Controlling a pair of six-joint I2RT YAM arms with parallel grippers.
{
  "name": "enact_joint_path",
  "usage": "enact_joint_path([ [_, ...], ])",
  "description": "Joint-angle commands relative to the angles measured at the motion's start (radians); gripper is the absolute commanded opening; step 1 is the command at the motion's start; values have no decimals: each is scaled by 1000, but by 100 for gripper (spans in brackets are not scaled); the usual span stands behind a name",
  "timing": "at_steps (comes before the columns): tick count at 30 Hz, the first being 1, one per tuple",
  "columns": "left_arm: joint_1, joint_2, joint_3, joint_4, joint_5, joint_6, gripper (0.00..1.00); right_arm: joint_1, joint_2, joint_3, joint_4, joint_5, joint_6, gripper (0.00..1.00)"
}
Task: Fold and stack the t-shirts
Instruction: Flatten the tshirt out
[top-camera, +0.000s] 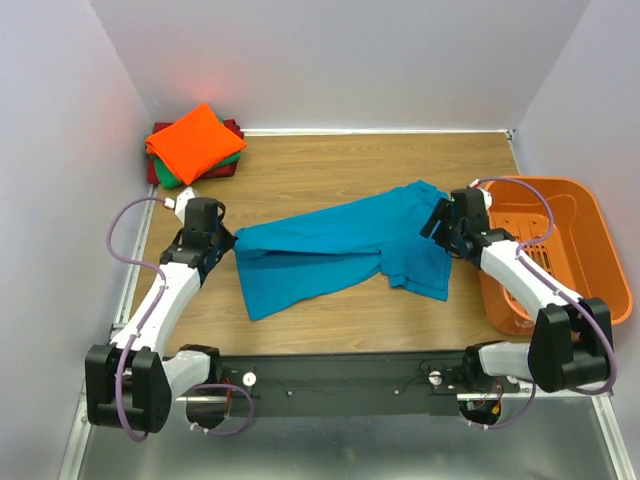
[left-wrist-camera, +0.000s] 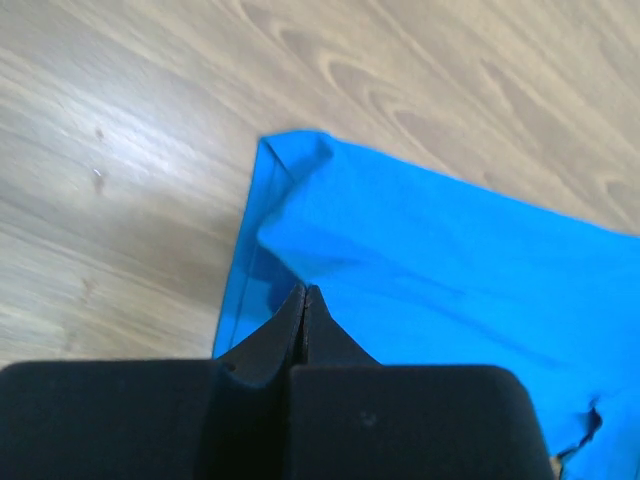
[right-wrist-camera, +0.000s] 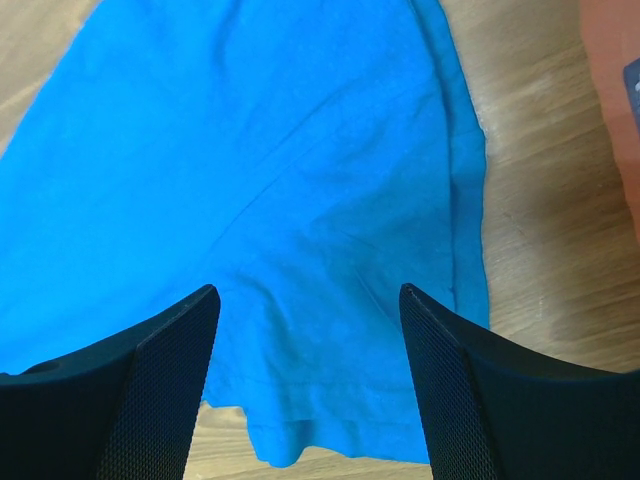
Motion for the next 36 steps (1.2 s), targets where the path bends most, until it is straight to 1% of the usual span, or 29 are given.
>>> enact_joint_path([
  [1, 58, -9, 43, -6, -5, 36, 0, 2, 45, 1, 10, 37, -8, 79],
  [6, 129, 20, 86, 19, 27, 53, 0, 0, 118, 19, 14, 82, -2, 79],
  [7, 164, 32, 96, 31, 49, 56, 0, 2, 149, 36, 14, 86, -3, 78],
  [8, 173, 40, 102, 35, 53, 58, 0, 2, 161, 47, 16, 91, -3, 78],
  [10, 184, 61, 121, 45, 62, 61, 0, 2, 198, 77, 20, 114, -5, 77],
  [16, 187, 106, 129, 77, 96, 65, 0, 0, 308, 182, 43, 113, -3, 75],
  [17, 187, 111, 126, 82, 104, 65, 0, 2, 340, 196, 43, 113, -3, 74],
  [18, 189, 109, 126, 85, 105, 65, 0, 2, 356, 209, 45, 113, -3, 71],
  [21, 189, 109, 121, 91, 110, 69, 0, 0, 396, 236, 57, 114, 1, 70],
  [22, 189, 111, 122, 91, 112, 70, 0, 2, 403, 237, 59, 117, 1, 66],
  [23, 187, 111, 123, 92, 112, 73, 0, 2, 420, 236, 59, 129, 3, 65],
  [24, 189, 111, 123, 94, 113, 75, 0, 0, 420, 231, 60, 139, 4, 65],
  [25, 189, 112, 124, 95, 116, 76, 0, 2, 431, 228, 63, 146, 6, 61],
  [28, 189, 117, 127, 95, 122, 79, 0, 2, 428, 205, 79, 156, 10, 60],
  [30, 189, 120, 124, 97, 127, 79, 0, 2, 425, 191, 88, 152, 18, 54],
  [34, 189, 118, 126, 100, 130, 79, 0, 0, 428, 193, 96, 151, 18, 54],
  [36, 189, 120, 127, 100, 130, 79, 0, 2, 437, 199, 99, 143, 20, 49],
])
